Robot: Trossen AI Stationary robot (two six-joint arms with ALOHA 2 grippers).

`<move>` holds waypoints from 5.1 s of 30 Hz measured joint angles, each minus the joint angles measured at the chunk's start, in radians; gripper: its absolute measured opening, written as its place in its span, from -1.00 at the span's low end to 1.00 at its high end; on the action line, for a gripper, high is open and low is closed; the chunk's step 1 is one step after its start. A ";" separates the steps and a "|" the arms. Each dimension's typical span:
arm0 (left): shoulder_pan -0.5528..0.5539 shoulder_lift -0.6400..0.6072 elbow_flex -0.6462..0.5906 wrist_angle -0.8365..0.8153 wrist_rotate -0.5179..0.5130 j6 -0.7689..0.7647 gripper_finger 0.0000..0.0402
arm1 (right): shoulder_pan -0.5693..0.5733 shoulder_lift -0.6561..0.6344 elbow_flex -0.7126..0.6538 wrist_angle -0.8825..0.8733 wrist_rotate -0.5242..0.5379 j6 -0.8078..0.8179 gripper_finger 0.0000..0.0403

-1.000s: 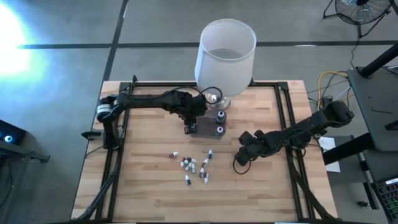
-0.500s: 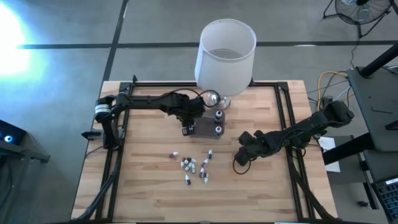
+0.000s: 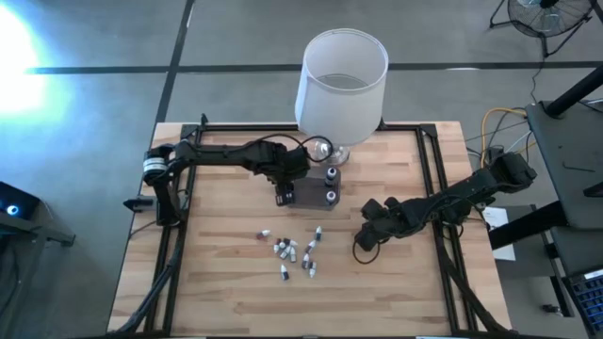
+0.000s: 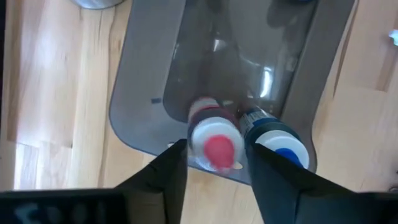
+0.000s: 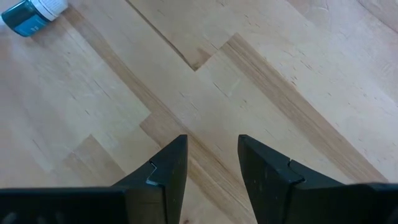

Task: Pick & Place food coloring
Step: Put the big red food coloring bottle into the black bin, then put the small red food coloring bottle into the black bin, then put the small blue food coloring bottle into the black bin

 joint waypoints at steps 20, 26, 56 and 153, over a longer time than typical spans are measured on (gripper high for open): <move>-0.008 -0.121 0.066 -0.097 -0.078 -0.060 -0.23 | 0.000 0.000 0.000 0.001 -0.001 -0.005 -0.32; -0.112 -0.229 0.008 -0.167 0.071 -0.135 -0.23 | 0.000 0.000 -0.002 0.004 -0.001 -0.004 -0.32; -0.391 -0.272 -0.695 0.447 0.126 -0.594 -0.23 | 0.000 0.000 -0.002 0.022 -0.030 -0.012 -0.32; -0.534 -0.766 -0.635 0.248 -0.219 -0.954 -0.19 | -0.137 0.599 0.783 -0.170 -0.267 -1.763 -0.32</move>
